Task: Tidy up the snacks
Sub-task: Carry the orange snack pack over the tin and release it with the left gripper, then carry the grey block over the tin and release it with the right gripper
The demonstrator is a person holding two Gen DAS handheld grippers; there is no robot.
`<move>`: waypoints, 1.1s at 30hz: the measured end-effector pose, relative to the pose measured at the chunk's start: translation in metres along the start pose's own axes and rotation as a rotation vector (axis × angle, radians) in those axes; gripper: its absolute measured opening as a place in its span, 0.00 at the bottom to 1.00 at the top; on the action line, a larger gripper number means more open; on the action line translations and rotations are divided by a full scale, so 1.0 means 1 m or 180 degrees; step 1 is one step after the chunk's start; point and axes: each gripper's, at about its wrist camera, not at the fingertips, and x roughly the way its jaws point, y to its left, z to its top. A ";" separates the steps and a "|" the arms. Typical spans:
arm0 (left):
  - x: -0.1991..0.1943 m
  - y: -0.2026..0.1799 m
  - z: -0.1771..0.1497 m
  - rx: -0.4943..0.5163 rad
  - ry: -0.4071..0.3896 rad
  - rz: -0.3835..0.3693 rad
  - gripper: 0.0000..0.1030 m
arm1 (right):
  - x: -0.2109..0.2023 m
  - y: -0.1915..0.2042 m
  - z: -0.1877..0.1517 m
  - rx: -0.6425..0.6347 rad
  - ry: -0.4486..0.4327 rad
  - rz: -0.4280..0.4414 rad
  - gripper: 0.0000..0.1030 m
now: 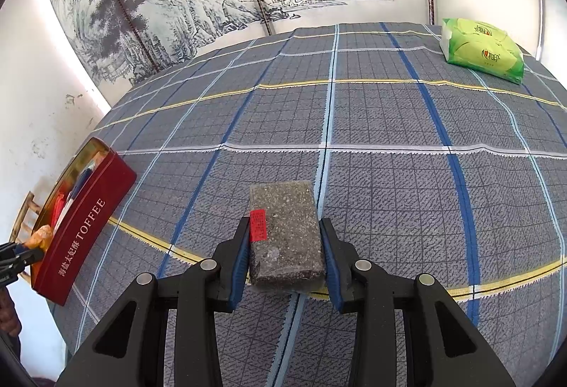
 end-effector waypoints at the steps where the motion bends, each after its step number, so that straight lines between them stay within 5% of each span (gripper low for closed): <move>1: -0.001 0.000 -0.001 0.0014 -0.0020 0.0020 0.31 | 0.000 0.000 -0.001 -0.0002 0.0002 -0.0004 0.37; 7: -0.010 -0.003 -0.002 0.0100 -0.0144 0.0165 0.48 | 0.001 0.000 -0.002 -0.0031 0.0013 -0.0027 0.37; 33: -0.018 -0.016 -0.004 0.0304 -0.0325 0.0466 0.73 | -0.029 0.025 -0.028 0.0216 0.0089 0.0468 0.37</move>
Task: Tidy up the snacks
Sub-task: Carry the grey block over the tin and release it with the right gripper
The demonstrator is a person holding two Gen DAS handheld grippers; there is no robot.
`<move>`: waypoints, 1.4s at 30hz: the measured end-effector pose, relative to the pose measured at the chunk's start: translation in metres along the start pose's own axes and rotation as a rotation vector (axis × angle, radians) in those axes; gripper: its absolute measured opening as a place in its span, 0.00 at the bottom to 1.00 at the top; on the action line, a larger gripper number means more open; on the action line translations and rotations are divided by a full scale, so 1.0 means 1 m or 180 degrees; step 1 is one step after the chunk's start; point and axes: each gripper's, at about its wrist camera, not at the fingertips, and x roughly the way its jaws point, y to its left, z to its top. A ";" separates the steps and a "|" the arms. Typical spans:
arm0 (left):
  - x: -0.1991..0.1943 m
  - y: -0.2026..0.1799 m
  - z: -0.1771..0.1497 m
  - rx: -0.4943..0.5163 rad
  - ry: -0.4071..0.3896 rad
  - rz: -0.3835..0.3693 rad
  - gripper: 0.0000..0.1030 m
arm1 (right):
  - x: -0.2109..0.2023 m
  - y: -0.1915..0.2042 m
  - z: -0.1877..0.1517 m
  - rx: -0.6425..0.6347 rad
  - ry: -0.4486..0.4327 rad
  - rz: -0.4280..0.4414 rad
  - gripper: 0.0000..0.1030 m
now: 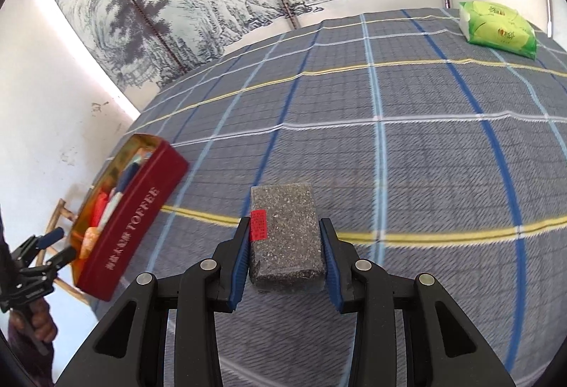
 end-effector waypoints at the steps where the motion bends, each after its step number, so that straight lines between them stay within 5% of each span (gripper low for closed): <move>1: 0.000 0.000 0.000 -0.0003 -0.0001 0.0001 0.74 | -0.001 0.002 -0.001 0.0012 0.0000 0.0027 0.37; 21: -0.005 0.012 -0.001 -0.0160 -0.0049 -0.0037 0.79 | 0.002 0.102 0.036 -0.0344 -0.0014 0.0559 0.37; 31: -0.005 0.034 -0.006 -0.0388 -0.0167 0.0132 0.87 | 0.054 0.170 0.059 -0.0699 0.0166 0.0729 0.37; 42: 0.000 0.049 -0.003 -0.0489 -0.0246 0.0152 0.92 | 0.118 0.185 0.072 -0.0700 0.0382 0.0546 0.37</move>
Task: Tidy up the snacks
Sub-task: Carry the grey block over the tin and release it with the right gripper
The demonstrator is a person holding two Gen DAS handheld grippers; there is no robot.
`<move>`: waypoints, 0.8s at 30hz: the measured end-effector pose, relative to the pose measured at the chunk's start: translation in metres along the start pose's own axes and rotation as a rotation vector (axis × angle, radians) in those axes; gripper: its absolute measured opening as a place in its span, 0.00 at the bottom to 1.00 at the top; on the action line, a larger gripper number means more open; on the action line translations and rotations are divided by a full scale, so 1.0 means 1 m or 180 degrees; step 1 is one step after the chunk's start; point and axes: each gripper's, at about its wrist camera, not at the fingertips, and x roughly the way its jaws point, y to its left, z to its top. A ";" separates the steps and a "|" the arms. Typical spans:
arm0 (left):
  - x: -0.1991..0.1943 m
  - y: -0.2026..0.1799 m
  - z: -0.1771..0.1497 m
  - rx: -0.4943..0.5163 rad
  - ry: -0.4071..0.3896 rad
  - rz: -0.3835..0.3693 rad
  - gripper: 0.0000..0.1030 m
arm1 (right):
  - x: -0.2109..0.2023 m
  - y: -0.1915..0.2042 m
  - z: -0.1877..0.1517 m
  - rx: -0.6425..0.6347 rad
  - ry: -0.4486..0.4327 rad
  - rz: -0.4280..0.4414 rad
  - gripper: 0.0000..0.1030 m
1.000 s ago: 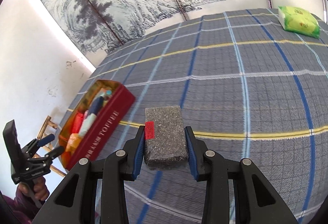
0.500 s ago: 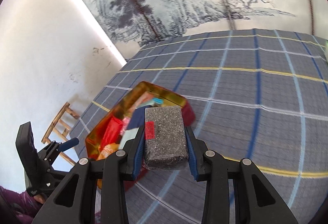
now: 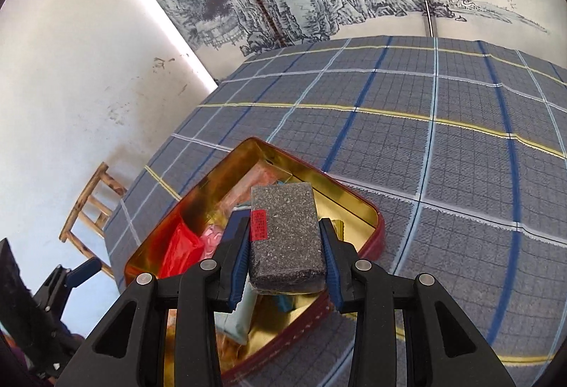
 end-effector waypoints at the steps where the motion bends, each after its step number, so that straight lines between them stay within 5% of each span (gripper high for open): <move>1: 0.000 -0.001 0.001 0.0023 -0.0025 0.0019 0.92 | 0.004 0.000 0.001 -0.0003 0.0016 -0.0019 0.37; 24: 0.006 -0.005 0.017 0.0141 -0.0258 0.0081 0.94 | 0.029 0.015 0.004 -0.0216 -0.0007 -0.0282 0.39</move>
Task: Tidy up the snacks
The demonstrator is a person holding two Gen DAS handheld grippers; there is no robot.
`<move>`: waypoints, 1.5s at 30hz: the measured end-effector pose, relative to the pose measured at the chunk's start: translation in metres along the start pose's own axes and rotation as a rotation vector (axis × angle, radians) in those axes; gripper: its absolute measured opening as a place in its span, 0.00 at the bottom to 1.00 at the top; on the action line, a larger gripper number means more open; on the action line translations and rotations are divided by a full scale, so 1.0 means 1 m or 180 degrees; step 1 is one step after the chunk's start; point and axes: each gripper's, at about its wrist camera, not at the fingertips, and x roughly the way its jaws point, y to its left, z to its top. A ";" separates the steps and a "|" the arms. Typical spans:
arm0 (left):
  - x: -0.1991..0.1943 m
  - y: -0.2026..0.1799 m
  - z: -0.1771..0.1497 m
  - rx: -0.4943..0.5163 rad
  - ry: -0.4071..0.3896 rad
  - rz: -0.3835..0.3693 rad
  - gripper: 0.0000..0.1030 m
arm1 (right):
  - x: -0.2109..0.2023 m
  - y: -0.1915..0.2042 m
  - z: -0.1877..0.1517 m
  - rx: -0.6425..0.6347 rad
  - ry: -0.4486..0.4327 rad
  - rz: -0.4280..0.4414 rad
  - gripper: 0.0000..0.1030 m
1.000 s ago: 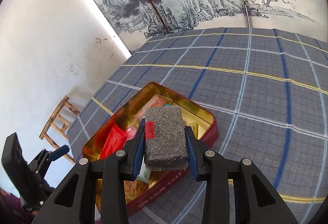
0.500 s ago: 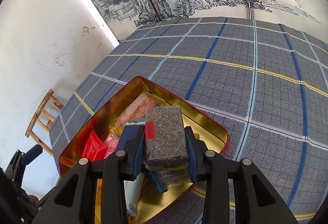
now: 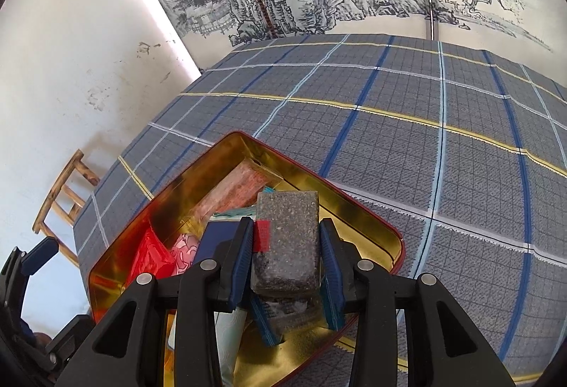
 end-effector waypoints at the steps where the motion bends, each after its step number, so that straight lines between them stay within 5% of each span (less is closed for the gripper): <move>1: 0.000 0.000 0.000 -0.0002 -0.0001 0.0000 0.94 | -0.001 0.001 0.000 -0.0013 -0.0005 -0.0006 0.39; 11: -0.009 0.004 -0.003 -0.0047 -0.0101 0.0090 0.94 | -0.029 0.014 -0.009 -0.0025 -0.0294 0.0063 0.56; 34: -0.100 0.013 -0.009 -0.0180 -0.0918 0.0285 0.99 | -0.170 0.102 -0.085 -0.0669 -0.1680 -0.0480 0.95; 45: -0.159 0.035 -0.001 -0.0563 -0.1318 -0.0028 1.00 | -0.231 0.124 -0.103 -0.0726 -0.2240 -0.0882 1.00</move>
